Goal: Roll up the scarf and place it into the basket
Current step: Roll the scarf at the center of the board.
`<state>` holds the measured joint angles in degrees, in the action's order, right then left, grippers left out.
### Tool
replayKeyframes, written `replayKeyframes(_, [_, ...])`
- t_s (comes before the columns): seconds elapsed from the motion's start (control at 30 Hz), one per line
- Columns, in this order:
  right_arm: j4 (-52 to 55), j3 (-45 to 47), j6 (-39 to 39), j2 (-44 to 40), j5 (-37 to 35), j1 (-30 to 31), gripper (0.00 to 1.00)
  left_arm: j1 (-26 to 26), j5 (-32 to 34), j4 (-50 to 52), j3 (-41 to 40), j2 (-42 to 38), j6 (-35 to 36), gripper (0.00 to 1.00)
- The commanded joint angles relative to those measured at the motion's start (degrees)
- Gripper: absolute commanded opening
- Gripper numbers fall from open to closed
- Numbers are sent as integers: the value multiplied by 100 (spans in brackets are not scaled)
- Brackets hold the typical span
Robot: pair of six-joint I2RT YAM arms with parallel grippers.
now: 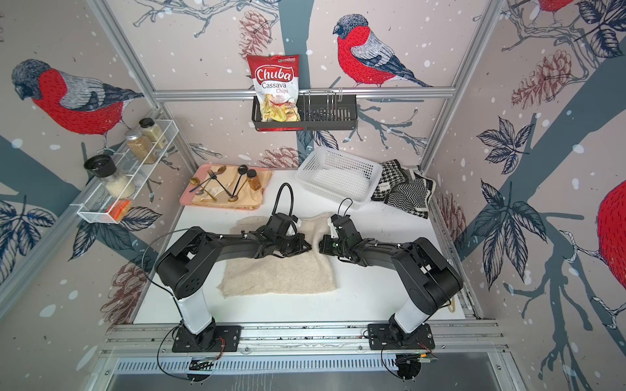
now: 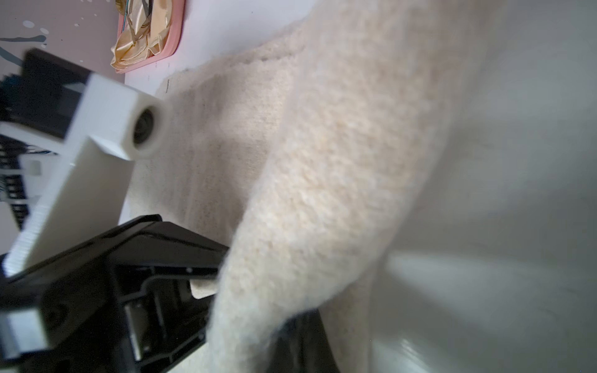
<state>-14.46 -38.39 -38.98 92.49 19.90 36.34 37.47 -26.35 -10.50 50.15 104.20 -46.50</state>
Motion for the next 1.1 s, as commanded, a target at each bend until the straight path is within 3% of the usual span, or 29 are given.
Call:
replayKeyframes(0.0, [25, -23, -39, -28, -76, 8, 0, -4, 261, 219, -38, -201, 107, 0])
replayKeyframes(0.23, [-91, -74, -108, 28, -14, 156, 0, -5, 1233, 1578, 302, -278, 333, 0])
replayKeyframes(0.37, [-124, -221, -123, 130, 3, 316, 0, -19, 1326, 1727, 286, -161, 313, 0])
replayKeyframes(0.73, [-241, -515, -265, 551, 120, 501, 0, -130, 808, 1166, -52, -51, 62, 0])
replayKeyframes(1.07, [-183, -827, -286, 1105, 41, 663, 0, -227, 1820, 2476, 170, -870, 347, 0])
